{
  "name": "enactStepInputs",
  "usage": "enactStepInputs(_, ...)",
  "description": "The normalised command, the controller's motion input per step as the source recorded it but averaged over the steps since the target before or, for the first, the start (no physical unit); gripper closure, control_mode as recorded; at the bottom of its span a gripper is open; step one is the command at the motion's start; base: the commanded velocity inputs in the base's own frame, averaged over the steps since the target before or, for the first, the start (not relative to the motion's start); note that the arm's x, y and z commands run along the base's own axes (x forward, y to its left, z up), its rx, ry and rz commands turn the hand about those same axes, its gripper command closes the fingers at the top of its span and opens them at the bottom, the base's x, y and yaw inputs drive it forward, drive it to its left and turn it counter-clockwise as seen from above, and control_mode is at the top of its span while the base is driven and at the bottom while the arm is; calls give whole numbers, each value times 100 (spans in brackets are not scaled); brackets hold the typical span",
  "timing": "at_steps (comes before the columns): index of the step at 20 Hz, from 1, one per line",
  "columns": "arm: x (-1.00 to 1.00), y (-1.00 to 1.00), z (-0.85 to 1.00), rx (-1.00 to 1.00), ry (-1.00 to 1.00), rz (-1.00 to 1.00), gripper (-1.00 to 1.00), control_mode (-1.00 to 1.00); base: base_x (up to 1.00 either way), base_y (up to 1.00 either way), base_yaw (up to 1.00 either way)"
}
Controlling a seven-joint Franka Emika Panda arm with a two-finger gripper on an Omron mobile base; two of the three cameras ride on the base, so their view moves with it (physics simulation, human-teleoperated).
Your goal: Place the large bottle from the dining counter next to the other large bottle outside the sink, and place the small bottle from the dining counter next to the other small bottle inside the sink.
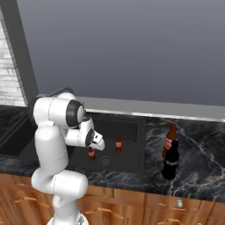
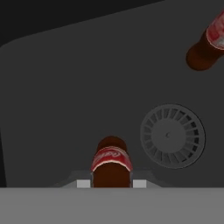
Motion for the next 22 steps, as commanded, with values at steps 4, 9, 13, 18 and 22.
enactStepInputs(4, 1, 0, -23, 0, 2, 0, 100, -100, 0, 0, 0)
enactStepInputs(9, 0, 0, -4, 0, 4, 0, 100, -100, 0, 0, 0)
enactStepInputs(13, 0, 0, 0, 0, 0, 0, 100, -100, 0, 0, 0)
enactStepInputs(18, 0, 0, 0, 0, 0, 0, -100, -100, 0, 0, 0)
enactStepInputs(22, 0, 0, 0, 0, 0, 0, -100, -100, 0, 0, 0)
